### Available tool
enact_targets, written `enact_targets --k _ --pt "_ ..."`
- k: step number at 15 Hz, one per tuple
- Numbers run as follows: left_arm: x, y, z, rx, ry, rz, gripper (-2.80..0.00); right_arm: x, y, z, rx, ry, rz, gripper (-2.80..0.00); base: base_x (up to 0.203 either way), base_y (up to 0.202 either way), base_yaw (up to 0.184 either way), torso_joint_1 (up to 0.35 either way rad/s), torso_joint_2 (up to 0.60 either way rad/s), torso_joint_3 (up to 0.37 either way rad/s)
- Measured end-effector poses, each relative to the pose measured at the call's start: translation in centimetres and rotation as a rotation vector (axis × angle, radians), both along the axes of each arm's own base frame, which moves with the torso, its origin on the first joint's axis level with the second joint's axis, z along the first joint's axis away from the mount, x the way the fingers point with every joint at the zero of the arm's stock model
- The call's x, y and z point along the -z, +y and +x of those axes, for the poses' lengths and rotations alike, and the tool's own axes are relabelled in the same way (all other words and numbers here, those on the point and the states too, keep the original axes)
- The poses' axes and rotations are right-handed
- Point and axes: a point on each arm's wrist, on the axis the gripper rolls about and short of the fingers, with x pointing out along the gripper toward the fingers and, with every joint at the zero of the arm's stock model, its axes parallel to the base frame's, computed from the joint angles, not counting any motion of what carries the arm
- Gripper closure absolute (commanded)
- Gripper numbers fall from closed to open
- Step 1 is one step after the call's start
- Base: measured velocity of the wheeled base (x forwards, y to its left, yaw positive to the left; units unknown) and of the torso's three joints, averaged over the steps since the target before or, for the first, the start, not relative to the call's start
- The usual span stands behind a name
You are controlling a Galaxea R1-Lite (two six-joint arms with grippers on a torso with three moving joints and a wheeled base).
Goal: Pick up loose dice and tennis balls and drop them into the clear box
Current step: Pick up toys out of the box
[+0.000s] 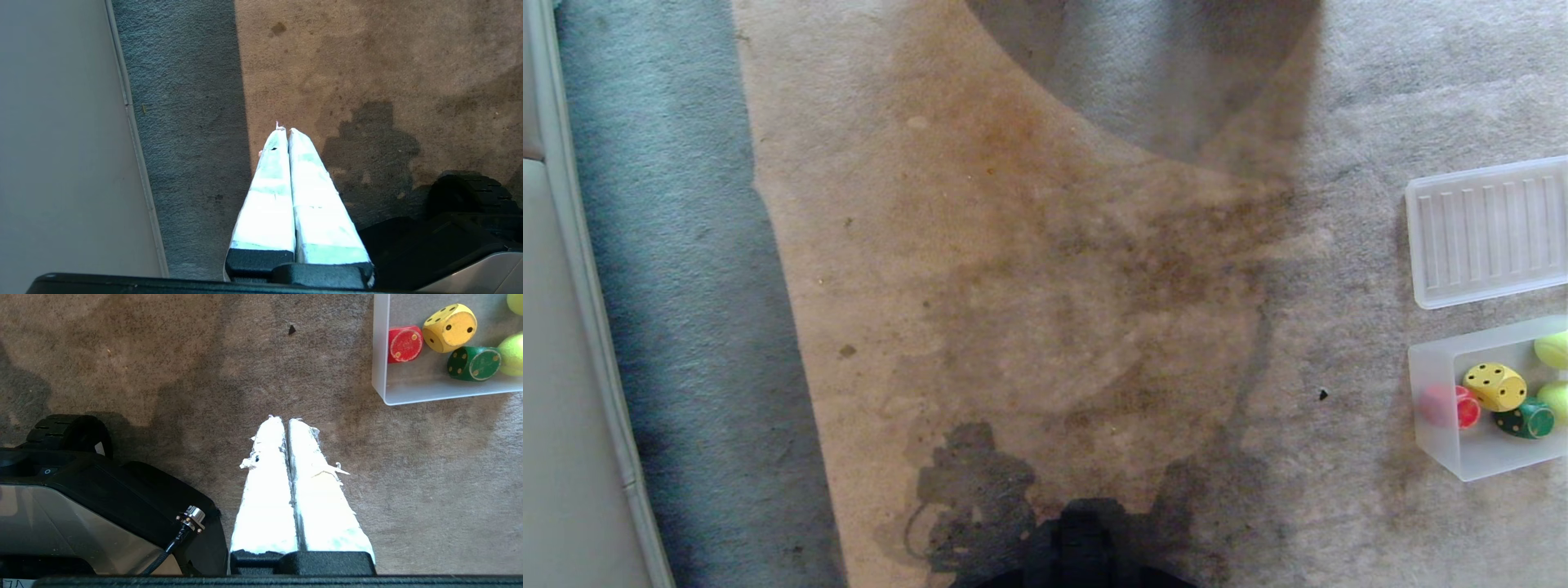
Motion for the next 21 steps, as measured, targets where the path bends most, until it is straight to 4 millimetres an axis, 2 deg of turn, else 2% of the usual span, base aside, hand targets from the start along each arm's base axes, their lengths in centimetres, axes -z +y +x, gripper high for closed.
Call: enact_targets --k 7,15,21 --pt "0.01 0.0 0.0 0.0 0.001 0.0 0.0 0.0 0.0 0.0 0.0 0.0 0.0 0.0 0.0 0.0 0.0 0.0 0.0 -0.007" --pt "0.01 0.0 0.0 0.0 0.002 0.0 0.0 0.0 0.0 0.0 0.0 0.0 0.0 0.0 0.0 0.0 0.0 0.003 0.0 -0.166" --pt "0.01 0.0 0.0 0.0 0.002 -0.002 0.0 0.0 0.0 0.0 -0.001 -0.001 0.0 0.0 0.0 0.0 0.0 0.002 0.0 0.009"
